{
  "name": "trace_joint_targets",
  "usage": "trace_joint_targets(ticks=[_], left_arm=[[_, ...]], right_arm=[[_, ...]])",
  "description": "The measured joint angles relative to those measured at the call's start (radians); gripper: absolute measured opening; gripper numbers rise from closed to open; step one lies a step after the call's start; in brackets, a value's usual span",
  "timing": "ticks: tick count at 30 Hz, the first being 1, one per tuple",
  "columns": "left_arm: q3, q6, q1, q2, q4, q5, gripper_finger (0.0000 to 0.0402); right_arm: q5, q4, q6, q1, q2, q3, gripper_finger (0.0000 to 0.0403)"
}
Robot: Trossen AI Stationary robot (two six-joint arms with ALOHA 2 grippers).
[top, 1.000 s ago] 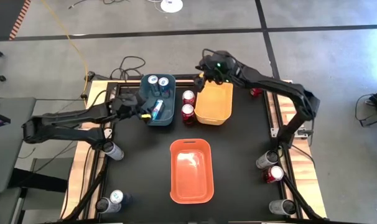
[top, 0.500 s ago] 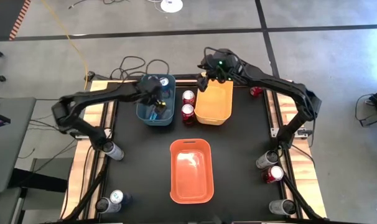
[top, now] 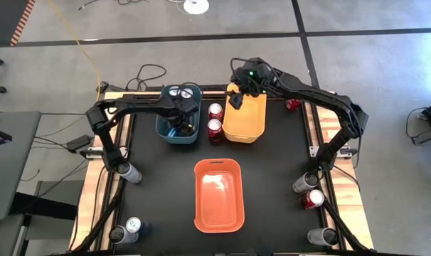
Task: Sort soda cans
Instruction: Put the top blue soda can into the blue bin
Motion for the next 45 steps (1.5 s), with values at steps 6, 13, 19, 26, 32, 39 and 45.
trace_joint_targets(ticks=[6,13,19,26,32,39,45], left_arm=[[0.001,0.001,-0.002,0.007,0.011,0.001,0.0260],[0.042,0.013,-0.023,-0.010,0.000,-0.049,0.0225],[0.112,0.080,-0.069,-0.094,-0.072,-0.167,0.0225],[0.138,0.232,-0.144,-0.265,-0.042,-0.185,0.0225],[0.138,0.386,-0.236,-0.366,0.062,-0.207,0.0225],[0.137,0.511,-0.325,-0.392,0.155,-0.209,0.0225],[0.137,0.521,-0.352,-0.392,0.179,-0.209,0.0225]], right_arm=[[0.001,-0.035,-0.029,-0.002,-0.022,0.000,0.0295],[0.001,-0.022,-0.044,-0.023,-0.078,0.000,0.0295],[0.002,-0.053,-0.036,-0.032,-0.115,0.000,0.0295],[-0.291,-0.053,0.026,-0.029,-0.113,-0.033,0.0295],[-0.412,0.150,0.144,0.015,-0.118,-0.210,0.0295],[-0.417,0.466,0.242,0.079,-0.125,-0.395,0.0295],[-0.366,0.621,0.212,0.158,-0.162,-0.456,0.0295]])
